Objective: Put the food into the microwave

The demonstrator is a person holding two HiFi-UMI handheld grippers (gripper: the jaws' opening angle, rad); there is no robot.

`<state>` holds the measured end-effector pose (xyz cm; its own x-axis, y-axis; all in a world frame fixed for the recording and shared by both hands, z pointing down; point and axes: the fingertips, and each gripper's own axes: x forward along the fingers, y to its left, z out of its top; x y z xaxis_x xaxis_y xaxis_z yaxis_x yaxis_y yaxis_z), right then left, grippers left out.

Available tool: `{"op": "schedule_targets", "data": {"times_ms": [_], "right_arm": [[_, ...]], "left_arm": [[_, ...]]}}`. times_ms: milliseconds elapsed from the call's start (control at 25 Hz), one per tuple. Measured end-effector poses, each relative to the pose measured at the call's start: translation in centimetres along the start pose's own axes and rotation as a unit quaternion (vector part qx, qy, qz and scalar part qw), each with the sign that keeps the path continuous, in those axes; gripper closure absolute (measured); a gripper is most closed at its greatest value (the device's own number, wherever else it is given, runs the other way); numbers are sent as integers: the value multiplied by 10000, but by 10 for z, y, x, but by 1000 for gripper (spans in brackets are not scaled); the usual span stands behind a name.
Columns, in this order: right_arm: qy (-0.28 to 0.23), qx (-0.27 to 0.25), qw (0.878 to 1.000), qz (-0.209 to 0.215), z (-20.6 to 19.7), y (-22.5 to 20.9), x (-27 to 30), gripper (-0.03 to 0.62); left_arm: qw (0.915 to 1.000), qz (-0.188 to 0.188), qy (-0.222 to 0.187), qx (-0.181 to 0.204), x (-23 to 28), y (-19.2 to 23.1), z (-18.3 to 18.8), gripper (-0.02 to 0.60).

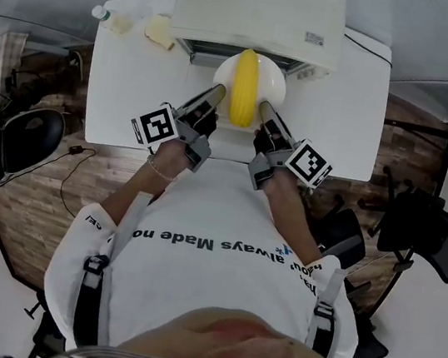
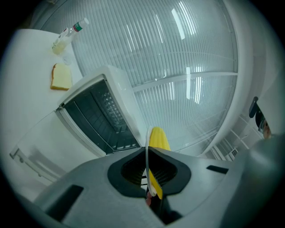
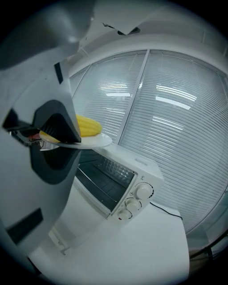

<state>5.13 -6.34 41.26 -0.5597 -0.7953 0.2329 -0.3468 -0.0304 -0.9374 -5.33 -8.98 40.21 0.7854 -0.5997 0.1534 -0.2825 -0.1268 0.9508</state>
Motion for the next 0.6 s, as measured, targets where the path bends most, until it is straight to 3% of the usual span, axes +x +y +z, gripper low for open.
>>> {"op": "schedule_targets", "data": {"times_ms": [600], "right_arm": [[163, 4, 9999, 30, 6, -5, -6, 568]], "left_arm": [[9994, 20, -184, -277, 6, -2, -10, 565]]}}
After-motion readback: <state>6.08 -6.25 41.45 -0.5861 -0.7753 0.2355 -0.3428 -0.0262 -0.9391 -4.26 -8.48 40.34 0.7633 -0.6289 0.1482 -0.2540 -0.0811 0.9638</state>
